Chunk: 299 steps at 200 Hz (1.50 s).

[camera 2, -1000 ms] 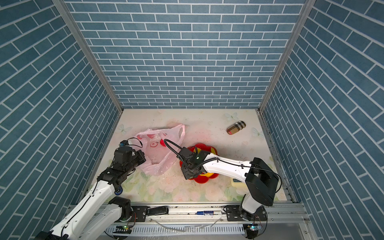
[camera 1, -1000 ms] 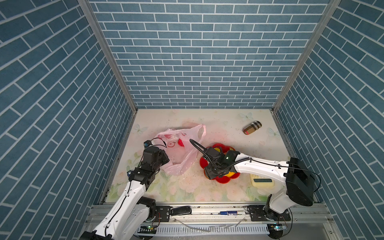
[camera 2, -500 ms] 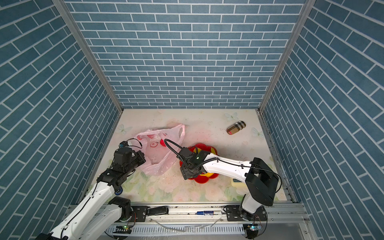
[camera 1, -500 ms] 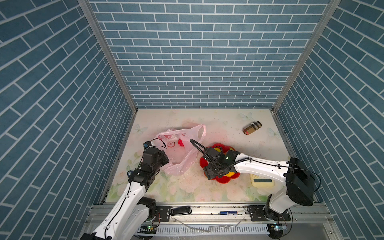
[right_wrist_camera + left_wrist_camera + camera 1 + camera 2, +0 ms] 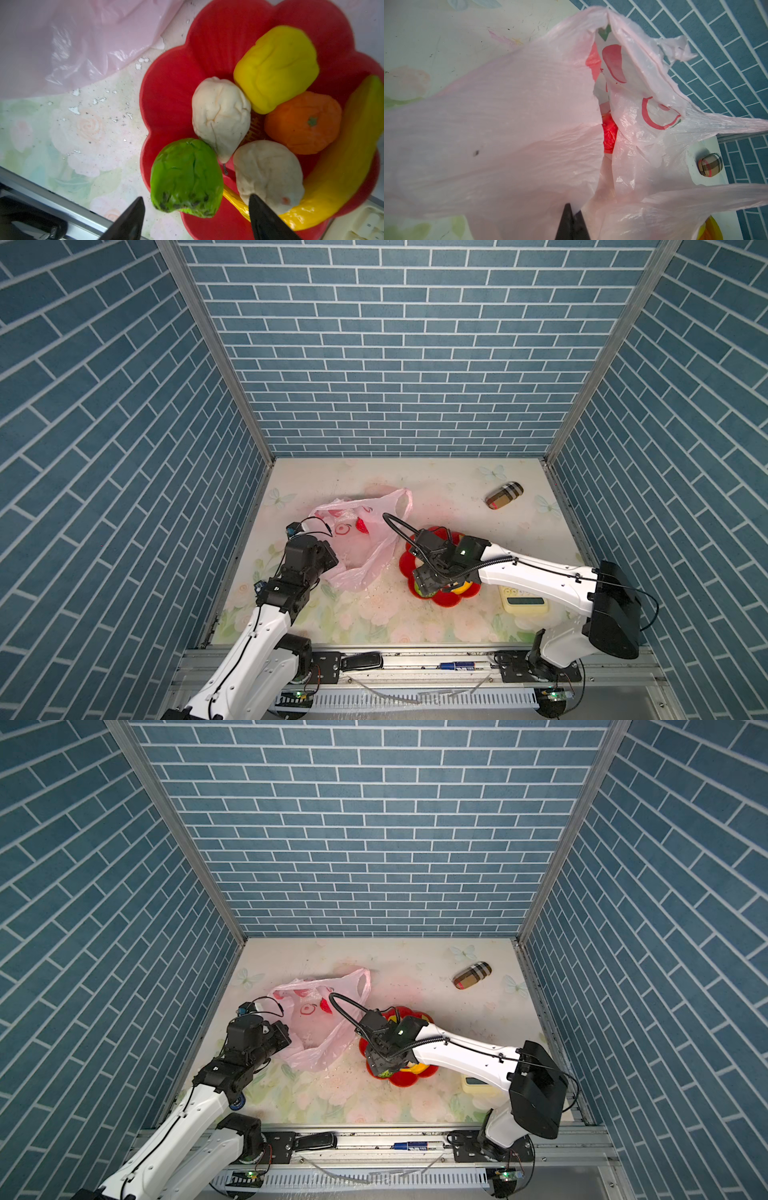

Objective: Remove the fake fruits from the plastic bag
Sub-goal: 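Lower the green fruit onto the red plate and open the right gripper, then move the right gripper back over the bag and lower it inside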

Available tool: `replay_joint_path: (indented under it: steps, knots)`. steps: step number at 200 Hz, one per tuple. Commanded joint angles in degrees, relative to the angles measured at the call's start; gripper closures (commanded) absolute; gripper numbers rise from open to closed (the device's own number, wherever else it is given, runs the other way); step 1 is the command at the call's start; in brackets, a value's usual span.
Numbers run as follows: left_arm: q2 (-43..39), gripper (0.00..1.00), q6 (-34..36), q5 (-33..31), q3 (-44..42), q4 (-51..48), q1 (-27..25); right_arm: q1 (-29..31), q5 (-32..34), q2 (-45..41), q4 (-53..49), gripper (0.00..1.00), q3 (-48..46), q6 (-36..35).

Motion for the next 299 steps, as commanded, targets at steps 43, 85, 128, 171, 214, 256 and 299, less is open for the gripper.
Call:
replay_joint_path:
  steps: [43,85,128,171,214,256,299]
  knots:
    - [-1.68,0.97,-2.14,1.86,-2.06,1.52,0.31,0.37,5.41,5.27,0.74,0.32,18.73,0.91]
    - [-2.13,0.97,-2.61,3.12,-1.94,1.67,0.31,0.36,-3.03,15.28,7.95,0.43,28.41,-0.16]
    - [-3.30,0.97,-2.71,4.12,-1.20,-0.05,0.30,0.75,-3.31,26.24,5.16,0.52,39.32,-1.64]
    - [-6.25,0.98,-2.69,3.66,-1.69,-2.66,0.31,0.65,6.51,32.93,4.05,0.42,44.59,-0.50]
    - [-7.03,0.97,-2.60,3.79,-2.40,-4.36,0.35,-0.98,10.07,35.87,9.76,0.28,43.22,0.20]
    - [-8.33,0.97,-2.32,4.71,-2.61,-5.54,0.29,-3.68,8.28,36.91,20.31,0.22,38.80,-0.31]
    - [-9.07,0.97,-1.69,4.80,-3.45,-6.87,0.31,-6.80,4.07,41.54,22.46,0.21,41.73,0.96]
